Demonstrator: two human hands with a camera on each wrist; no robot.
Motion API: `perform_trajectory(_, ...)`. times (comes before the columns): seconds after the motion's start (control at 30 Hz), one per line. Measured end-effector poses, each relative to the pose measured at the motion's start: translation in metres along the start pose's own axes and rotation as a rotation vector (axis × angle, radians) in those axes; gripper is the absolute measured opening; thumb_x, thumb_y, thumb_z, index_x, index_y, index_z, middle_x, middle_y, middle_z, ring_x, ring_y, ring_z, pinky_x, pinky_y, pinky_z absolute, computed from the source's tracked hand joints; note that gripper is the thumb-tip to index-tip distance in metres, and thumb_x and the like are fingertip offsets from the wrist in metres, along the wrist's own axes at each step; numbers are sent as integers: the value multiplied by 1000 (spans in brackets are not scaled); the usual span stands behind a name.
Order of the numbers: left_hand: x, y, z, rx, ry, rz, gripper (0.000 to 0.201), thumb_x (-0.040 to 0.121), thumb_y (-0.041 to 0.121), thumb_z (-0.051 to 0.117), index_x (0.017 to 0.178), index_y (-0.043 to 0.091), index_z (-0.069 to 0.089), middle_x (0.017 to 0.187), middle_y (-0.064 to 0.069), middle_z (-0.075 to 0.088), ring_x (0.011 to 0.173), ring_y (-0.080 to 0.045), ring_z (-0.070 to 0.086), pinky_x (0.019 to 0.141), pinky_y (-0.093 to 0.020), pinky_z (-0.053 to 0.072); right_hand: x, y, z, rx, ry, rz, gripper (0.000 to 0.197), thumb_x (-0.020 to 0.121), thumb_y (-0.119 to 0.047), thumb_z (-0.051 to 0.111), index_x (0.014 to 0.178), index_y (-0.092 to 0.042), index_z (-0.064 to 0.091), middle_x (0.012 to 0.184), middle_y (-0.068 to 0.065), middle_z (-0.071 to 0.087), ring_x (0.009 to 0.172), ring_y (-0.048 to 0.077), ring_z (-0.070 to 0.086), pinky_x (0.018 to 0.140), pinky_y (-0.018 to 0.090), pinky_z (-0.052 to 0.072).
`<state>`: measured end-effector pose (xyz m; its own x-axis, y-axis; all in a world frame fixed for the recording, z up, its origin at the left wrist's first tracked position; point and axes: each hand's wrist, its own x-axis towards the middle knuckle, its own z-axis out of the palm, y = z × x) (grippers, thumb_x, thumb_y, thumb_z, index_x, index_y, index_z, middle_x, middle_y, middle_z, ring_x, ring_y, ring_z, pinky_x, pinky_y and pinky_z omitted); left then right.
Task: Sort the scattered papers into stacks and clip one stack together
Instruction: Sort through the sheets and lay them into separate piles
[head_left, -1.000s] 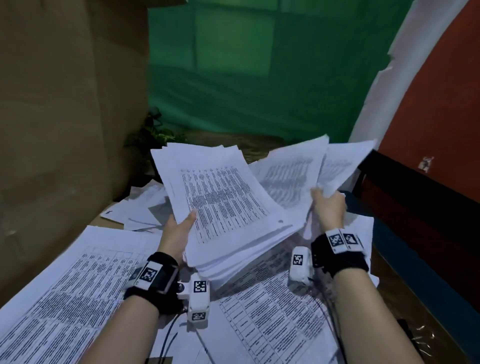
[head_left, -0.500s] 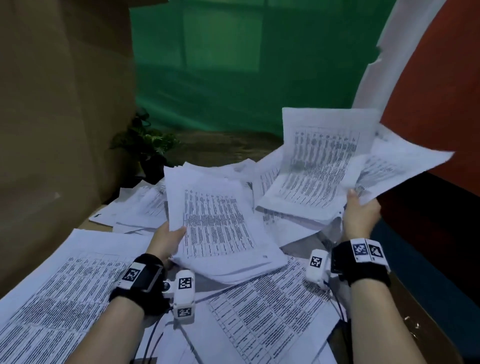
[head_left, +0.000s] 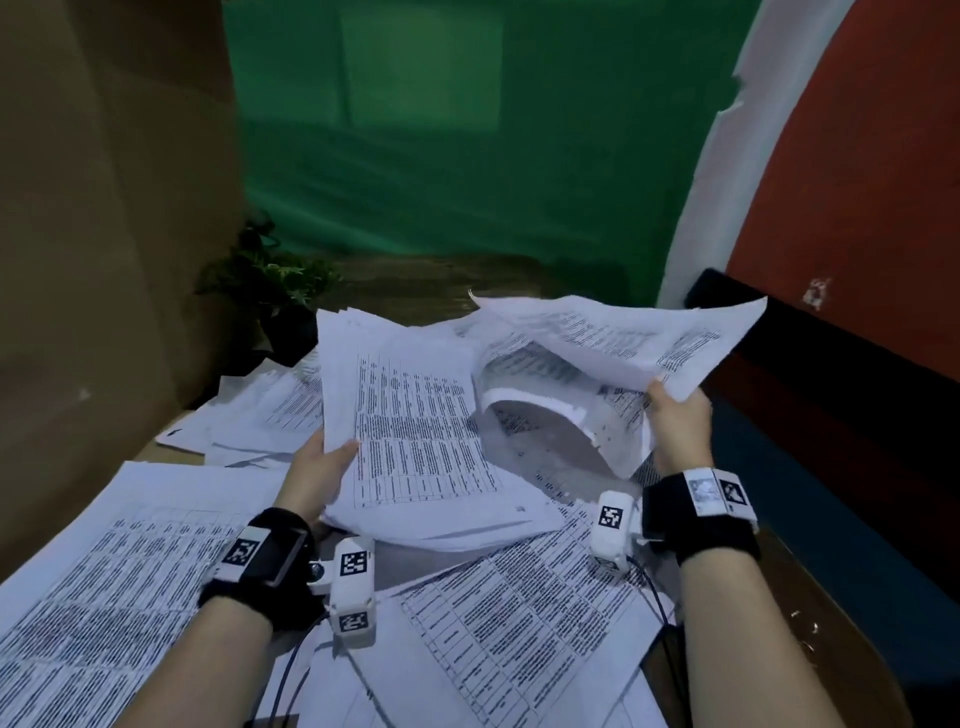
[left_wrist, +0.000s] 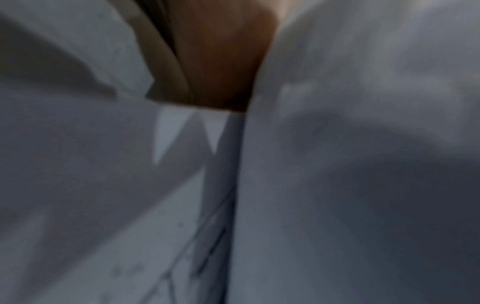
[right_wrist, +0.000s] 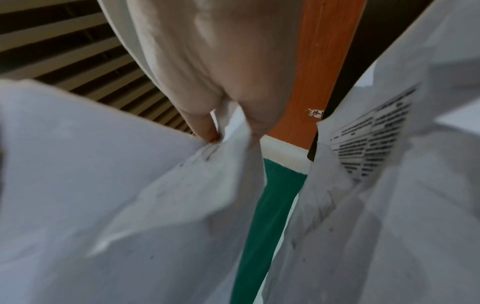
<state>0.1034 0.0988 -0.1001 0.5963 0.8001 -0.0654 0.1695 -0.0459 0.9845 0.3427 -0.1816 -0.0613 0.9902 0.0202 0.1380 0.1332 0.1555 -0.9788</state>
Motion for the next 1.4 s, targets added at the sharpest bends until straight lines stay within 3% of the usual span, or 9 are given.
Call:
perform_trajectory(0.3, 1, 1, -12, -250, 304, 86, 26, 96, 17, 51, 120, 8, 56, 117, -14, 65, 104, -33, 63, 93, -49, 49, 8, 9, -6, -86, -46, 27, 37, 84, -16, 68, 120, -9, 66, 118, 5, 69, 109, 25, 64, 100, 46, 49)
perform_trajectory(0.53, -23, 37, -14, -239, 580, 375, 26, 100, 16, 47, 122, 1, 50, 112, -7, 56, 99, -17, 52, 87, -27, 41, 6, -11, -16, -61, 288, -163, 32, 96, -16, 57, 125, -1, 59, 122, 15, 64, 112, 25, 61, 89, 24, 44)
perform_trajectory(0.67, -27, 41, -10, -251, 500, 380, 27, 100, 14, 47, 125, 2, 49, 114, -3, 54, 103, -14, 51, 81, -15, 39, 5, -12, -13, 105, 270, -178, 31, 95, -12, 60, 123, 2, 59, 114, 10, 65, 104, 17, 62, 78, 16, 48)
perform_trajectory(0.8, -20, 26, 1, -146, 258, 286, 29, 97, 9, 50, 126, 4, 55, 120, -12, 62, 109, -27, 59, 94, -37, 47, 2, -14, -7, 286, 215, -111, 36, 93, -9, 63, 127, 2, 57, 123, 10, 63, 109, 22, 63, 92, 29, 53)
perform_trajectory(0.97, -20, 15, 11, -63, 33, 79, 28, 101, 11, 41, 123, 0, 55, 101, -15, 64, 90, -29, 61, 74, -34, 48, -2, -13, -2, 202, -33, -56, 18, 89, -22, 69, 106, -19, 66, 104, -5, 71, 96, 14, 68, 90, 35, 55)
perform_trajectory(1.13, -23, 18, 10, 96, 3, -10, 21, 104, 18, 34, 108, 8, 52, 61, -3, 37, 52, -16, 30, 35, -12, 25, -19, -14, 14, 6, -401, -50, 16, 92, 4, 55, 104, 1, 65, 82, -4, 72, 76, 6, 67, 66, 16, 50)
perform_trajectory(1.2, -24, 17, 9, 143, -22, -7, 28, 105, 22, 31, 110, 4, 52, 64, -7, 44, 53, -17, 32, 40, -19, 26, -27, -13, 22, -96, -539, -21, 16, 92, 4, 55, 98, -4, 67, 79, -6, 74, 74, 3, 69, 65, 15, 50)
perform_trajectory(1.3, -22, 15, 8, 189, -38, -29, 38, 105, 27, 29, 121, 2, 53, 107, -22, 61, 74, -29, 51, 62, -28, 28, -37, -8, 35, -212, -687, 12, 15, 93, -6, 60, 105, -9, 68, 94, -4, 74, 89, 9, 70, 75, 19, 50)
perform_trajectory(1.4, -20, 17, 9, 204, -3, -90, 35, 105, 36, 25, 98, 11, 48, 83, -10, 48, 62, -17, 36, 57, -29, 24, -44, -4, 43, -277, -803, 38, 17, 92, -8, 62, 108, -10, 68, 103, 1, 73, 98, 14, 69, 86, 27, 50)
